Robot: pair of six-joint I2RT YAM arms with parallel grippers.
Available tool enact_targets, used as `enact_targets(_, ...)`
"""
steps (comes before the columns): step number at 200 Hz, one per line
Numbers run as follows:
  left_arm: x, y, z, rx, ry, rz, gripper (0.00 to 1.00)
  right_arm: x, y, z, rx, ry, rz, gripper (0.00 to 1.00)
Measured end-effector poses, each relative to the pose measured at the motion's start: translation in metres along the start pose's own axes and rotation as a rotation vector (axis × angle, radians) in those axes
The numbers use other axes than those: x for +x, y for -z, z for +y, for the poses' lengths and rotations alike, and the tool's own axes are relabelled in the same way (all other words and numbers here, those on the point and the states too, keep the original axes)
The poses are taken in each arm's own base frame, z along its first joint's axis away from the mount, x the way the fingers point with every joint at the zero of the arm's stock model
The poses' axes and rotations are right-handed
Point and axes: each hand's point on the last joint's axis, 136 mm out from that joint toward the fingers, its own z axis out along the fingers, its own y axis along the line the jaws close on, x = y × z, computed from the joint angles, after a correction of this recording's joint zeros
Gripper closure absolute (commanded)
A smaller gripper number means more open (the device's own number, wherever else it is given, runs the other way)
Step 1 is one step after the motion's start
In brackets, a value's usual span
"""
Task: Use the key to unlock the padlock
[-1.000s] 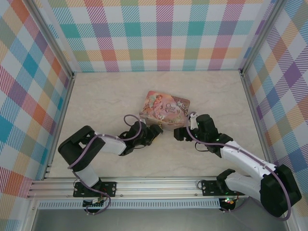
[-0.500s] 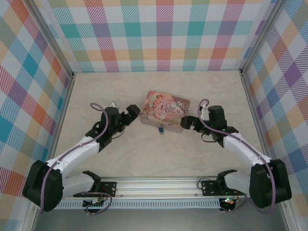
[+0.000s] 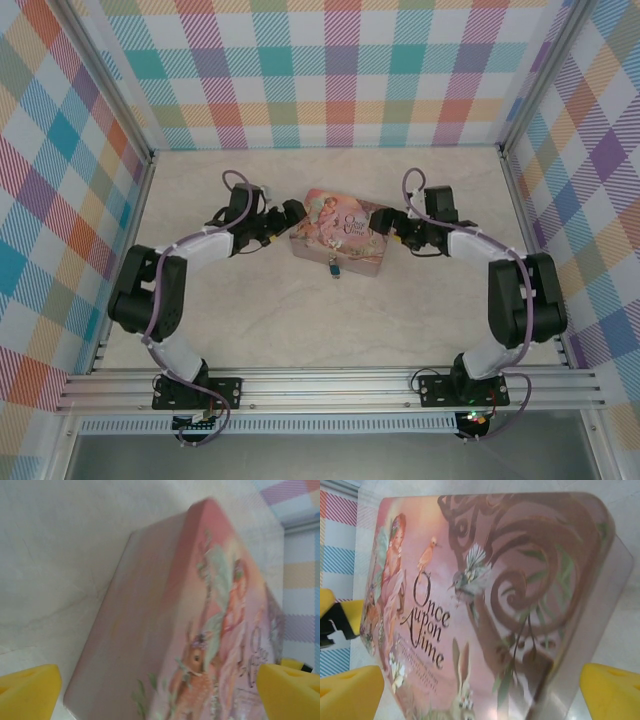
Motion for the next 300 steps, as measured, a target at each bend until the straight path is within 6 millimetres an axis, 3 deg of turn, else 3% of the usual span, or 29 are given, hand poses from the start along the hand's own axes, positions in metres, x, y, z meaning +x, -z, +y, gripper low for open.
enact_targets(27,0.017,-0.015,-0.005,0.051,-0.006,0.095,0.12,-0.004,-0.013,0.001,-0.026,-0.005,0.037,0.0)
enact_targets(62,0.024,-0.013,-0.007,0.059,-0.026,0.112,0.14,-0.015,-0.019,0.005,-0.022,0.031,0.05,0.0)
enact_targets(82,0.034,-0.004,-0.004,0.053,-0.025,0.119,0.15,-0.023,-0.028,0.009,-0.028,0.062,0.057,0.0)
enact_targets(131,0.081,0.026,-0.003,0.053,-0.02,0.153,0.12,-0.03,-0.047,0.023,-0.045,0.138,0.072,0.0)
enact_targets(162,0.076,0.047,-0.021,0.085,-0.053,0.102,0.08,-0.039,-0.034,0.026,-0.03,0.183,0.028,0.0)
enact_targets(194,0.062,0.077,-0.029,0.059,-0.102,0.008,0.07,-0.039,0.019,0.033,0.0,0.25,-0.086,0.0)
enact_targets(213,0.055,0.091,-0.03,0.043,-0.12,-0.033,0.06,-0.023,0.05,0.048,-0.037,0.289,-0.153,0.0)
enact_targets(227,0.05,0.096,-0.034,0.035,-0.131,-0.047,0.07,0.002,0.057,0.053,-0.072,0.299,-0.164,0.0)
enact_targets(247,0.039,0.097,-0.045,0.041,-0.151,-0.057,0.08,0.051,0.044,0.047,-0.109,0.279,-0.115,0.03)
enact_targets(275,0.019,0.086,-0.063,0.056,-0.17,-0.063,0.1,0.126,0.017,0.023,-0.103,0.225,-0.01,0.13)
enact_targets(300,0.006,0.067,-0.08,0.079,-0.184,-0.039,0.11,0.149,0.004,0.025,-0.106,0.234,-0.009,0.21)
